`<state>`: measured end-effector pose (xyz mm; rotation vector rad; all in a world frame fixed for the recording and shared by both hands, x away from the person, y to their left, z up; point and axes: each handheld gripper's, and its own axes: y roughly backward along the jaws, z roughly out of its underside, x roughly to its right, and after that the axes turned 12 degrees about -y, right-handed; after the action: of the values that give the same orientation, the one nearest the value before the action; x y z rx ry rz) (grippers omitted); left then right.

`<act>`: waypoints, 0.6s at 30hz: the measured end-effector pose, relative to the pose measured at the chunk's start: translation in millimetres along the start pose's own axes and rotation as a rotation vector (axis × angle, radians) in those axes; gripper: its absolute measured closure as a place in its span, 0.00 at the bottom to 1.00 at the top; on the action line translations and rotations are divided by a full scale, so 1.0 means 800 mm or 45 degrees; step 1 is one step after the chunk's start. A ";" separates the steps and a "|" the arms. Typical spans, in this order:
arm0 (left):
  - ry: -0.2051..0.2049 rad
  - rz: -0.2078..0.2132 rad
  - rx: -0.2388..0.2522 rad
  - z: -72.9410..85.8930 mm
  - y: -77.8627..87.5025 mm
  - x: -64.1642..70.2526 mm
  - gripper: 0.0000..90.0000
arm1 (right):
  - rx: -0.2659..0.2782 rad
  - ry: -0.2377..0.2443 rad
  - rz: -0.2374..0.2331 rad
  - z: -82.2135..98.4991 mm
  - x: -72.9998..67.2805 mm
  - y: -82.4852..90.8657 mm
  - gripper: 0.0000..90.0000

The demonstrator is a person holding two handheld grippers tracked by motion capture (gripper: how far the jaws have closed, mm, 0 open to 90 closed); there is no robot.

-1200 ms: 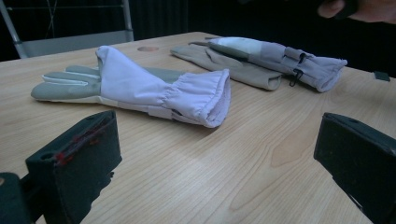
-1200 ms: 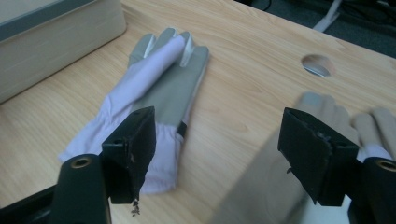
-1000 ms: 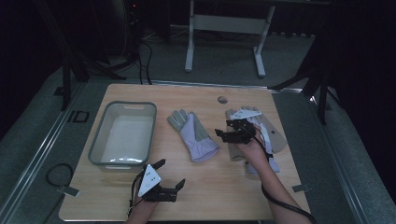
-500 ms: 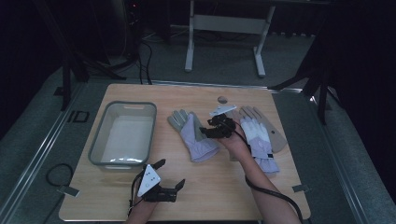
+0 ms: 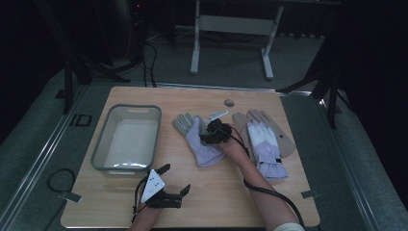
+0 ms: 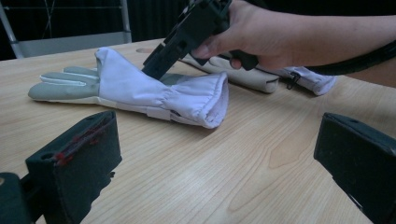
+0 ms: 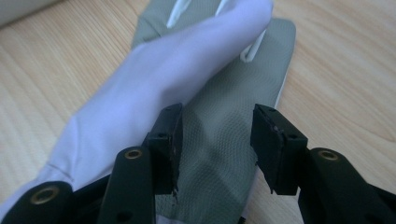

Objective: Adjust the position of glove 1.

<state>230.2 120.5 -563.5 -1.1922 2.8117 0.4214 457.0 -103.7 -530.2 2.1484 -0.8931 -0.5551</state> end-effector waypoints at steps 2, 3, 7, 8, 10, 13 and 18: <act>-0.003 0.000 -0.001 0.000 0.000 0.000 0.01 | -0.017 -0.001 -0.001 0.002 0.001 -0.007 0.60; -0.003 0.000 -0.001 0.000 0.000 0.000 0.01 | -0.022 -0.011 -0.008 0.003 0.002 -0.010 0.61; 0.000 0.000 -0.001 0.000 0.000 0.000 0.01 | -0.013 -0.046 -0.048 0.007 0.007 -0.013 0.69; -0.001 -0.001 -0.001 0.000 0.000 0.000 0.01 | -0.009 -0.033 -0.049 0.008 0.006 -0.014 0.73; -0.001 -0.001 -0.001 0.000 0.000 0.000 0.01 | -0.020 -0.027 -0.038 0.006 0.004 -0.013 0.85; -0.001 0.000 -0.003 0.000 0.000 0.000 0.01 | -0.022 -0.034 -0.004 0.005 -0.004 -0.013 0.95; 0.002 0.002 -0.005 0.000 0.000 0.000 0.01 | 0.006 -0.173 -0.001 0.003 -0.010 -0.001 0.98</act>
<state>230.4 120.6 -563.3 -1.1918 2.8141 0.4264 450.4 -98.3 -531.2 2.1352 -0.9676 -0.7072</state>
